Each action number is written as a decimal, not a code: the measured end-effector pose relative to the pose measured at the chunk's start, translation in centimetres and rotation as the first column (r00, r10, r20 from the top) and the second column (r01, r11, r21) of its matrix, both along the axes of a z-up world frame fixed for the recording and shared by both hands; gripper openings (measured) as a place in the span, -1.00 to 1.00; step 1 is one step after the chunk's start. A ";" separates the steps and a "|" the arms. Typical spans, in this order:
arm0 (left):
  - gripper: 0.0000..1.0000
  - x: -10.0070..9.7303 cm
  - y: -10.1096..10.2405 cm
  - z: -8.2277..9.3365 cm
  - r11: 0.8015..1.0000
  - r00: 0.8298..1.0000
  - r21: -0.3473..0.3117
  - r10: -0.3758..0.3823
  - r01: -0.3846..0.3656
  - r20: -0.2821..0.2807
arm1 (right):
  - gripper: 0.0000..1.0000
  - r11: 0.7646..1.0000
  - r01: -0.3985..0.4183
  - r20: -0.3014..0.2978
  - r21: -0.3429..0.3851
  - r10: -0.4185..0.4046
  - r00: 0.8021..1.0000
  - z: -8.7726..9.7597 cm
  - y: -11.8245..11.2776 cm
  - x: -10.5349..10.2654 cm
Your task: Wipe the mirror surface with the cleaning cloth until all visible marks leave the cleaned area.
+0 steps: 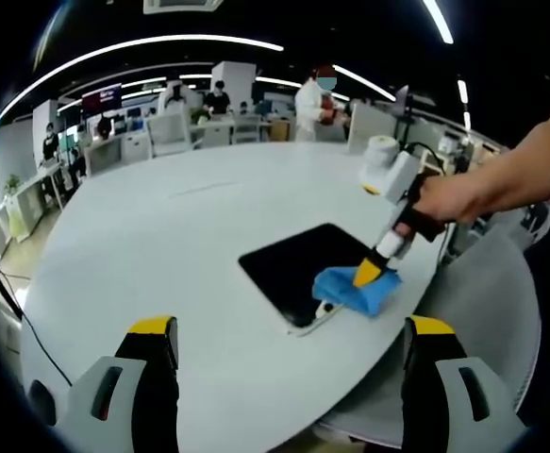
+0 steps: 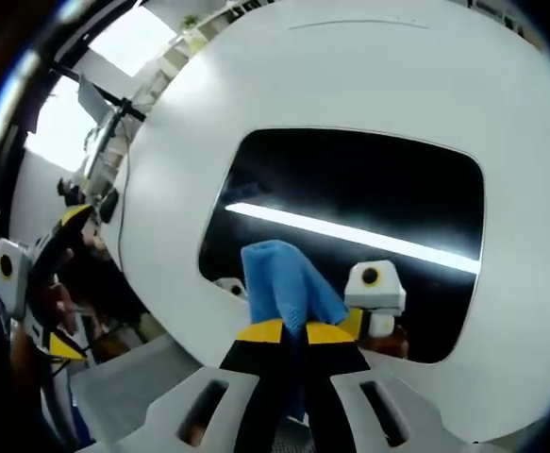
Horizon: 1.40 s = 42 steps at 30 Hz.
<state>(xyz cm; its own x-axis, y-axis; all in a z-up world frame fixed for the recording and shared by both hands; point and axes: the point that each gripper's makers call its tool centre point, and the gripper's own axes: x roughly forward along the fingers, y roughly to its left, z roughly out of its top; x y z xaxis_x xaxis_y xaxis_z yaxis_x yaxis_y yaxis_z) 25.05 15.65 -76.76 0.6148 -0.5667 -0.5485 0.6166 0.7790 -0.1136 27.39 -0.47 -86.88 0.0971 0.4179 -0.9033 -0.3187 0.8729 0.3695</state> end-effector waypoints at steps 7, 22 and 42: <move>1.00 0.2 -0.5 -0.1 1.000 1.000 -0.002 -0.007 0.007 -0.001 | -0.98 1.000 0.011 -0.002 -0.004 -0.011 1.000 -0.1 -1.1 0.1; 1.00 1.2 -1.1 -0.4 1.000 1.000 -0.006 -0.006 0.006 0.000 | -0.98 1.000 0.006 -0.022 0.001 -0.006 1.000 -0.2 -1.1 0.8; 1.00 2.2 -0.2 -0.3 1.000 1.000 -0.004 -0.002 0.002 -0.005 | -0.98 1.000 0.023 -0.018 -0.009 -0.023 1.000 -0.2 -1.2 3.5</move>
